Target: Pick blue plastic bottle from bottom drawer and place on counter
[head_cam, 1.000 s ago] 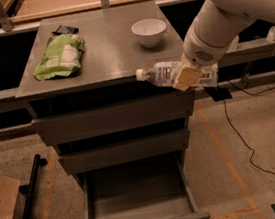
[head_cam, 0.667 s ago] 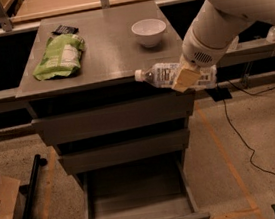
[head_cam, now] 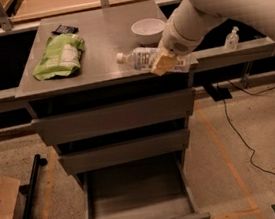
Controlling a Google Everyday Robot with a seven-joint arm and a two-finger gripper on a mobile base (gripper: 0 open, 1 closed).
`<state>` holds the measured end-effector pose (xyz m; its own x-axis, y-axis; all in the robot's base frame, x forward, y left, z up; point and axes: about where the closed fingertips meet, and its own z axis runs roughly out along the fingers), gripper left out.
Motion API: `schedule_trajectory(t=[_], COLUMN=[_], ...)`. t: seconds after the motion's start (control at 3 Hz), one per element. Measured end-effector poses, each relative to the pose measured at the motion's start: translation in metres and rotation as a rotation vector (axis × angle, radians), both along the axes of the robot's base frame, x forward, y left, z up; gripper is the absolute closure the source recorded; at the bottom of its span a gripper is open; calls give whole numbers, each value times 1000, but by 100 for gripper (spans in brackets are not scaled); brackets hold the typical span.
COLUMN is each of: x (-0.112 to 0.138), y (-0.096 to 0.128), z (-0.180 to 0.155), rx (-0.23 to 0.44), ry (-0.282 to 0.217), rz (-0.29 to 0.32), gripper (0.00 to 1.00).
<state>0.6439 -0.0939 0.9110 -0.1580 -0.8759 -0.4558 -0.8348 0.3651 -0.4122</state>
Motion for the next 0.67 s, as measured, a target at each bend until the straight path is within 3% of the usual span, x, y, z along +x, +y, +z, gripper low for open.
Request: schedule_trajectory(t=[0.33,0.67], x=[59,105], y=[22,46], z=[-3,-6], rx=[54,94], ry=[-78,-149], rz=[12,22], gripper=[100,83])
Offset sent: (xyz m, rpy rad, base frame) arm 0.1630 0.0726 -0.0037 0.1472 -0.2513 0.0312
